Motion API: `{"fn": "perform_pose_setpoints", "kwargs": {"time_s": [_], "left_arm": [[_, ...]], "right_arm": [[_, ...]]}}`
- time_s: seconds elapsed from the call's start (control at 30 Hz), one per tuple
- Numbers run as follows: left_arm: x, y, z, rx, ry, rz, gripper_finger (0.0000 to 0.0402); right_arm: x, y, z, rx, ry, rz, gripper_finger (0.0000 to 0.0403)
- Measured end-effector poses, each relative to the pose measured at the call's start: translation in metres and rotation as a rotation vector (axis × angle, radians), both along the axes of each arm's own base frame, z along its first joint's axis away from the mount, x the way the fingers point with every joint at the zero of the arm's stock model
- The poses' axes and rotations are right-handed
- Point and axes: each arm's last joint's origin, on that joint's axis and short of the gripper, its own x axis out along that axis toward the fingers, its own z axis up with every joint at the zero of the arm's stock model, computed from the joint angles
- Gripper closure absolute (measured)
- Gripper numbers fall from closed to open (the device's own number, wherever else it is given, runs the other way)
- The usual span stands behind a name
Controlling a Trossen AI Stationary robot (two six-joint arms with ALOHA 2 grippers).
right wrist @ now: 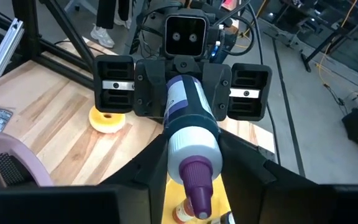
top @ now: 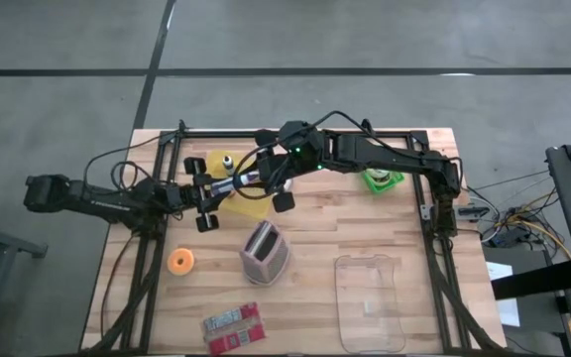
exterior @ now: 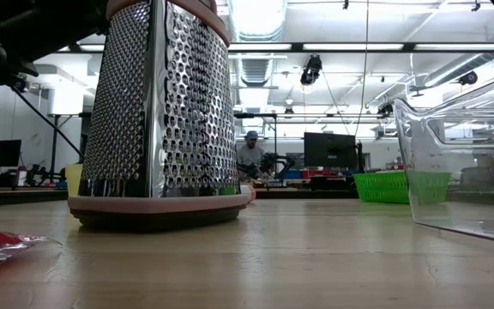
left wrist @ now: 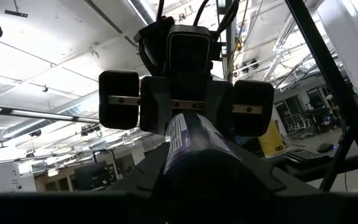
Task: Pick & Place Food Item
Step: Put the violet food coloring into the yellow bin
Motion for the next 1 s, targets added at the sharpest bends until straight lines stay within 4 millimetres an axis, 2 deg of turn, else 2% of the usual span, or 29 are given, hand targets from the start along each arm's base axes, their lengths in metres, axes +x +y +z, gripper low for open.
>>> {"fn": "perform_pose_setpoints", "kwargs": {"time_s": [0.53, 0.73, 0.8, 0.9, 1.0], "left_arm": [[0.001, 0.0, -0.003, -0.014, 0.027, 0.003, 0.0275], [0.006, 0.001, -0.001, -0.045, 0.069, 0.006, 0.0275], [0.007, 0.001, 0.001, -0.062, 0.068, 0.0, 0.025], [0.005, 0.001, 0.013, -0.074, -0.017, -0.027, 0.0187], [0.007, 0.001, 0.007, -0.097, 0.032, -0.014, 0.0145]], "right_arm": [[-0.003, -0.006, -0.008, -0.04, 0.086, -0.022, 0.0295], [-0.007, -0.019, -0.012, -0.048, 0.136, -0.054, 0.0295], [-0.009, -0.022, -0.013, -0.052, 0.154, -0.06, 0.0295], [-0.012, -0.029, -0.022, -0.068, 0.235, -0.087, 0.0295], [-0.011, -0.033, -0.023, -0.077, 0.225, -0.101, 0.0295]]}}
